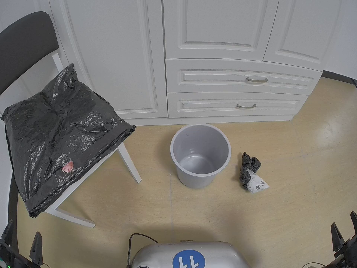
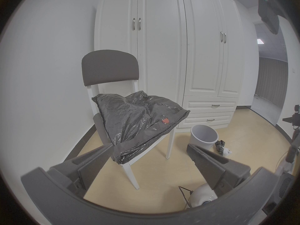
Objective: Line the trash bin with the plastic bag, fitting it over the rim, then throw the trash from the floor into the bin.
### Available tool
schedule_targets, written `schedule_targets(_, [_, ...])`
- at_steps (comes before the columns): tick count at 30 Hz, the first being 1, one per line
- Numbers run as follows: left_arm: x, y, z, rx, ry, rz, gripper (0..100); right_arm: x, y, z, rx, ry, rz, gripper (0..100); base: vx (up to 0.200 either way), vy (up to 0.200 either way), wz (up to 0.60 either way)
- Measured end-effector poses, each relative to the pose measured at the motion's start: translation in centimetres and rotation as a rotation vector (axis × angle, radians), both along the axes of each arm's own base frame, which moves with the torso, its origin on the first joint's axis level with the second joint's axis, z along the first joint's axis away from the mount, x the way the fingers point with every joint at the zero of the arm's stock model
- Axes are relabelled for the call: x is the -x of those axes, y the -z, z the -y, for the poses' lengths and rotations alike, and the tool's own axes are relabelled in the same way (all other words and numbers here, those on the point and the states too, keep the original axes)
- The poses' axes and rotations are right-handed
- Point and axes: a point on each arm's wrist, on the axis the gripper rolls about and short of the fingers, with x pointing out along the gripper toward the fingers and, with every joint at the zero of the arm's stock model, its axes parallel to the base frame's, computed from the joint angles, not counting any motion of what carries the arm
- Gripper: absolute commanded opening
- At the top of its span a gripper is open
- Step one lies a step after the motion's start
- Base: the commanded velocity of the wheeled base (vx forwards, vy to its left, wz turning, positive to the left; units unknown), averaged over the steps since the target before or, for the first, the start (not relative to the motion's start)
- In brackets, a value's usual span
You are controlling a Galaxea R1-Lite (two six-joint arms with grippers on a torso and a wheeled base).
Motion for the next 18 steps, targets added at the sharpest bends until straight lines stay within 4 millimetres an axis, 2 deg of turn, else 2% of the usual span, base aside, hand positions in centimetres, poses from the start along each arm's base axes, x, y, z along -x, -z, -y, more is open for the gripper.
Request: schedule_targets(18, [0.00, 0.00, 0.00, 0.000, 0.000, 0.000, 100, 0.00, -0.06, 0.01, 0.001, 0.006, 0.006, 100, 0.000, 0.000, 0.00])
